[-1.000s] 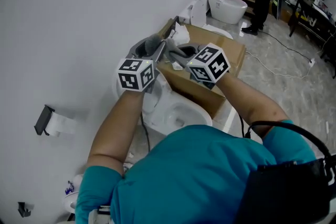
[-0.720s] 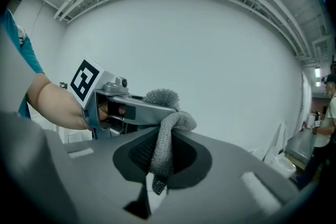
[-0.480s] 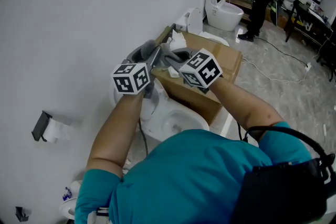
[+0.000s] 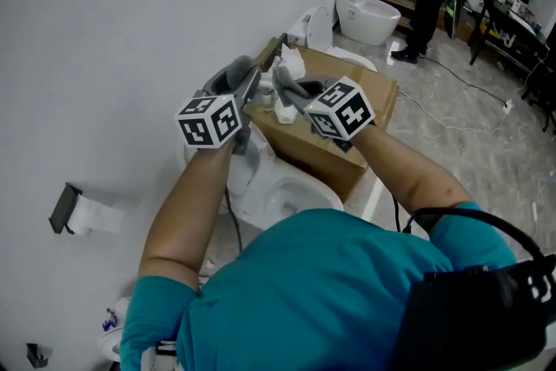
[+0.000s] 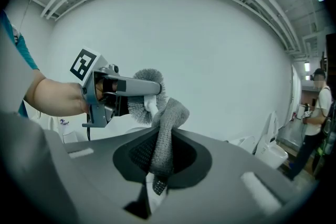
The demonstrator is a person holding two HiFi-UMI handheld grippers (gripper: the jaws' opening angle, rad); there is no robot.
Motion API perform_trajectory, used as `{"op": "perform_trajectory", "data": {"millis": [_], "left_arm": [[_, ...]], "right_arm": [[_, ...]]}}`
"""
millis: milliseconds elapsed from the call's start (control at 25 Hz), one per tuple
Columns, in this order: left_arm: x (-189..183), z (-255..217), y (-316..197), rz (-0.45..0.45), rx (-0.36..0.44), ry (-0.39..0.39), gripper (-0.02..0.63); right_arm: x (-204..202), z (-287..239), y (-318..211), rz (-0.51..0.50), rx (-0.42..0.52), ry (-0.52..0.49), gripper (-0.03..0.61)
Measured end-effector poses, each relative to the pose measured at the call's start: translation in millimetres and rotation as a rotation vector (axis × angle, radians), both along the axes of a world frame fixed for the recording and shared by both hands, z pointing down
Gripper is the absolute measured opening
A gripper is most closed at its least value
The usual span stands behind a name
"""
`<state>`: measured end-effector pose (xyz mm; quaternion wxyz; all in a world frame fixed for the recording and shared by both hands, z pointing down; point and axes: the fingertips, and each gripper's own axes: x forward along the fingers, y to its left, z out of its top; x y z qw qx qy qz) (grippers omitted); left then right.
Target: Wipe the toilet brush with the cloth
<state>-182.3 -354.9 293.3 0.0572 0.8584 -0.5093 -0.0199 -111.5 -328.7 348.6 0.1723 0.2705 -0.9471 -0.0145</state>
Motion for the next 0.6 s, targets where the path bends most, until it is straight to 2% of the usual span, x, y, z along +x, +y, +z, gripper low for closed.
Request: {"op": "perform_trajectory", "data": {"millis": [440, 600], "left_arm": [[-3.9, -10.0, -2.2, 0.0, 0.014, 0.028, 0.195], [-11.9, -9.3, -7.8, -0.019, 0.001, 0.069, 0.194]], "right_arm": [[12.3, 8.8, -7.3, 0.036, -0.019, 0.008, 0.018], [12.7, 9.9, -7.7, 0.045, -0.014, 0.017, 0.018]]}}
